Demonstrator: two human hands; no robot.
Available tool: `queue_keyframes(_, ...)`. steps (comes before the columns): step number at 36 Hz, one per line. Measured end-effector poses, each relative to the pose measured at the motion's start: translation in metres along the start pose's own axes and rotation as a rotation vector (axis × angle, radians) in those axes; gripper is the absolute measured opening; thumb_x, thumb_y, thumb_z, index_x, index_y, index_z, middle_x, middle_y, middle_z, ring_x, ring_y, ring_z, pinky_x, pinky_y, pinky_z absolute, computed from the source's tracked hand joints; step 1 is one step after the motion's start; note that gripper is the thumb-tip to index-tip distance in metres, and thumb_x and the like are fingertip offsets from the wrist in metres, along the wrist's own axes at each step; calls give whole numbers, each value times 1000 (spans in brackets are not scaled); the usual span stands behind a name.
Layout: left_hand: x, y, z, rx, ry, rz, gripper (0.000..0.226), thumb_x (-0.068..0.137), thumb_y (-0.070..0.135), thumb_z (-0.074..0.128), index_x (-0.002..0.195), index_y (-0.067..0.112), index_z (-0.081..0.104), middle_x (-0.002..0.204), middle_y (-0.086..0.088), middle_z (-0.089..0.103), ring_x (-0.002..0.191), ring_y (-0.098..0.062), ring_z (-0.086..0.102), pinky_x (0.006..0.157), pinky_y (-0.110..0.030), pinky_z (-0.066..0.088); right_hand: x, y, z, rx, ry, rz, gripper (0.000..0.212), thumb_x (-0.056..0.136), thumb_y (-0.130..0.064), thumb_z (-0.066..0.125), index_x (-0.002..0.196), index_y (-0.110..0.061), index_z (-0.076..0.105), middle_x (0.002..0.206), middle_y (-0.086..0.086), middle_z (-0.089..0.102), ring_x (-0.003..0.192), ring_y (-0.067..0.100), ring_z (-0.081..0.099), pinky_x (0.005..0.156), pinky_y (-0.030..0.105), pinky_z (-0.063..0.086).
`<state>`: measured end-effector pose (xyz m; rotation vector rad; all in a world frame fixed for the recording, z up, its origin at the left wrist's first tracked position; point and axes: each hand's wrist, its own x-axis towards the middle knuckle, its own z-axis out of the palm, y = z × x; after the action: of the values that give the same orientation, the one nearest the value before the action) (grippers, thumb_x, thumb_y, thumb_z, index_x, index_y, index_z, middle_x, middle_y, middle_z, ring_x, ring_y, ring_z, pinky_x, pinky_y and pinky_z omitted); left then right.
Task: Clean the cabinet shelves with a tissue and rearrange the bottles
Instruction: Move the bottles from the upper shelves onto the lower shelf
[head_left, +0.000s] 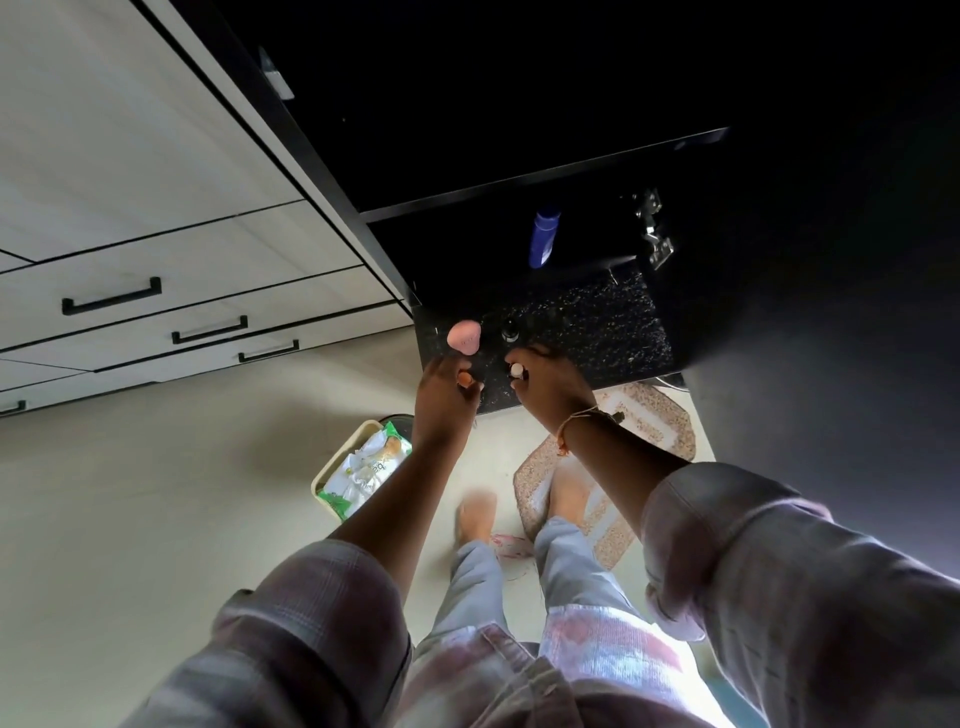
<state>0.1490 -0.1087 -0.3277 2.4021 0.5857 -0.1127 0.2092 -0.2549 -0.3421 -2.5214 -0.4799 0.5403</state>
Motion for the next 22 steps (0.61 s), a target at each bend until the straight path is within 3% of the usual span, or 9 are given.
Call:
queue_keyframes(8, -2, 1, -2, -23, 10, 8, 31, 79, 10, 74, 107, 9, 63, 105, -11, 63, 93, -25, 61, 74, -21, 39, -4, 1, -1, 34, 3, -5, 48, 84, -26, 73, 129, -19, 55, 125, 7, 62, 109, 29, 62, 83, 39, 58)
queue_keyframes(12, -2, -4, -1, 11, 27, 42, 39, 75, 20, 78, 109, 9, 62, 110, -11, 62, 105, -29, 56, 84, -26, 41, -7, 0, -3, 80, 48, -22, 62, 79, -35, 78, 132, -15, 53, 129, 10, 59, 113, 30, 58, 87, 38, 55)
queue_keyframes(18, -5, 1, -12, -5, 152, 92, 45, 80, 36, 75, 111, 8, 61, 113, -10, 58, 107, -27, 49, 87, -34, 45, -6, 1, -24, 101, 236, -39, 46, 90, -49, 59, 117, -13, 53, 114, 13, 59, 103, 29, 57, 70, 35, 55)
queue_keyframes(22, 0, 4, -18, -40, 186, 58, 44, 82, 36, 74, 113, 9, 59, 114, -8, 58, 112, -22, 47, 91, -22, 36, 25, 4, -49, 118, 400, 53, 46, 92, -45, 57, 122, -11, 51, 121, 14, 53, 107, 27, 55, 74, 38, 59)
